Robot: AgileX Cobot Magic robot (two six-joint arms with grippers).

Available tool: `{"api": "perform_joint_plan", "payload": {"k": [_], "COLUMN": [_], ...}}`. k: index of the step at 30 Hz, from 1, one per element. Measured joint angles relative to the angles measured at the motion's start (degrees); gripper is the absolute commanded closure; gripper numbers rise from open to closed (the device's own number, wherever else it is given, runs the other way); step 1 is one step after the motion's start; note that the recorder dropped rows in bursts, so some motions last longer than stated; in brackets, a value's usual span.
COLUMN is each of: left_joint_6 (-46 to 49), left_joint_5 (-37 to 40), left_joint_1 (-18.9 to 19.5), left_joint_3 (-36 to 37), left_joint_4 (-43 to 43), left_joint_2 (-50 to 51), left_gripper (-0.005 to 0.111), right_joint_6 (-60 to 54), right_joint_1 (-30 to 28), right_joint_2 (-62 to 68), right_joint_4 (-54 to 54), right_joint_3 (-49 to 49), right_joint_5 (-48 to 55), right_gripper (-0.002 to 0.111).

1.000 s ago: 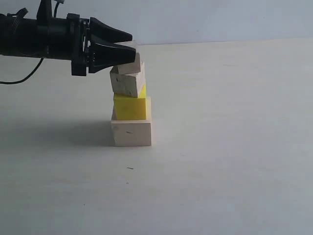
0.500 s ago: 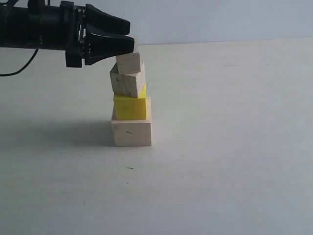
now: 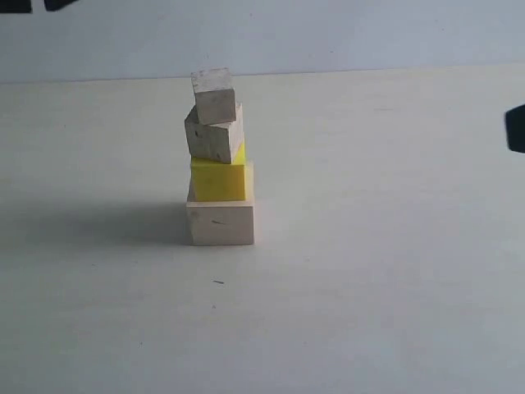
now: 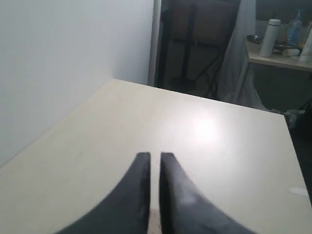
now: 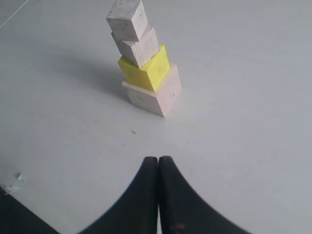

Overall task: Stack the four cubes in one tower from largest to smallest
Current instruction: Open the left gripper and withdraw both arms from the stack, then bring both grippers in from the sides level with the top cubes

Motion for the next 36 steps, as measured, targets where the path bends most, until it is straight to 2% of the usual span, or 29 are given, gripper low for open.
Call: {"api": "perform_joint_plan", "payload": {"k": [3, 7, 9, 14, 18, 23, 28, 36], "left_joint_6": [-6.4, -15.9, -20.7, -28.3, -32.9, -37.1, -38.7, -41.1], "left_joint_5": [-1.0, -8.0, -11.3, -13.8, -15.0, -15.2, -14.9, -13.4], "left_joint_1": [0.3, 0.3, 0.3, 0.3, 0.3, 0.3, 0.3, 0.3], "left_joint_3": [0.0, 0.0, 0.0, 0.9, 2.0, 3.7, 6.5, 10.3], "left_joint_4": [2.5, 8.4, 11.5, 14.1, 13.4, 12.8, 11.5, 10.1], "left_joint_2": [-2.7, -3.8, -3.4, -1.1, 1.6, 2.9, 3.0, 3.0], "left_gripper": [0.107, 0.107, 0.107, 0.107, 0.107, 0.107, 0.107, 0.107], "right_joint_6": [0.0, 1.1, 4.3, 15.1, 19.4, 21.6, 13.2, -10.1], "right_joint_1": [0.0, 0.0, 0.0, -1.2, -4.5, -11.9, -18.9, -21.0], "right_joint_2": [5.3, 12.9, 16.7, 26.7, 31.9, 35.7, 38.0, 43.0], "right_joint_4": [-0.2, -2.2, -4.7, -11.1, -11.8, -9.4, -0.3, 21.4], "right_joint_3": [0.0, 0.0, 0.0, 0.0, 0.0, 0.0, 0.0, -3.5], "right_joint_5": [-4.1, -12.6, -16.1, -21.6, -27.9, -31.5, -33.5, -30.4], "right_gripper": [0.108, 0.108, 0.108, 0.108, 0.108, 0.108, 0.108, 0.108]}}
